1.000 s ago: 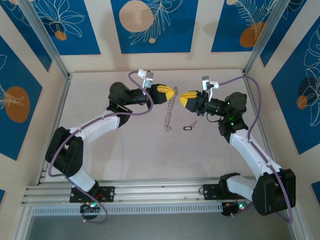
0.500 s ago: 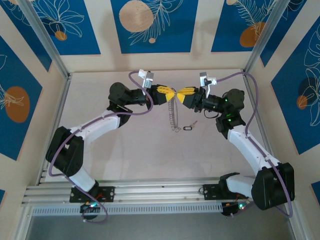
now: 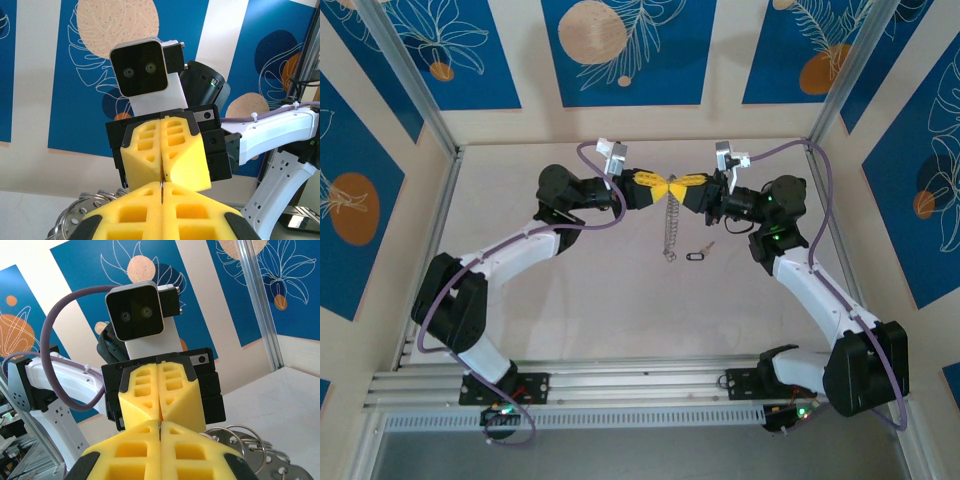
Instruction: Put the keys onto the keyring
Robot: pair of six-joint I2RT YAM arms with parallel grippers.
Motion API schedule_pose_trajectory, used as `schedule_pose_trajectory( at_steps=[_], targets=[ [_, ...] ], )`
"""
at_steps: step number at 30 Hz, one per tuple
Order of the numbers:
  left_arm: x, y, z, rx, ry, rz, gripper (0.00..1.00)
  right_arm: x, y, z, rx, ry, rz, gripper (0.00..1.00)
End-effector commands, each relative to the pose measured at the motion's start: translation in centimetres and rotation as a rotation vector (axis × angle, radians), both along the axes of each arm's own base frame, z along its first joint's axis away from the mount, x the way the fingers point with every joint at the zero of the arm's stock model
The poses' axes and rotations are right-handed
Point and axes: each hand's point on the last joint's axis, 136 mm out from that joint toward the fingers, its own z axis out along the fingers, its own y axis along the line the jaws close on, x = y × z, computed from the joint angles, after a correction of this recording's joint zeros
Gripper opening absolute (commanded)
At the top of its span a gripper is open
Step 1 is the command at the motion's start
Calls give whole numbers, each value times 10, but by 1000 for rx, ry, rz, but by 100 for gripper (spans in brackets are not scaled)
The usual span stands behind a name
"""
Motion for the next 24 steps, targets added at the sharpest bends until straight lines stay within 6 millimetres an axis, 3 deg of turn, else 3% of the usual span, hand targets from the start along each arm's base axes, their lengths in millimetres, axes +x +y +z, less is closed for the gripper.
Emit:
schedule_pose_trajectory(
  at_steps=[1,6,9,14,19,24],
  targets=[
    [-12,1,22,-47,-91,-28,0,-3,3,3,-4,-20,17,0],
    [-14,2,26,-54,-98,-26,0,-2,2,-1,-12,-9,17,0],
    [-13,2,25,-52,-98,-22,0,0,1,-4,-20,6,8,12],
    [-13,2,25,-53,-97,-22,0,1,-4,-10,-15,23,-10,15],
    [-13,2,26,-54,-99,-21,0,1,-5,-14,-14,33,-18,24],
    [-13,2,26,-52,-99,-24,0,2,-6,-14,-10,36,-21,20]
  ],
)
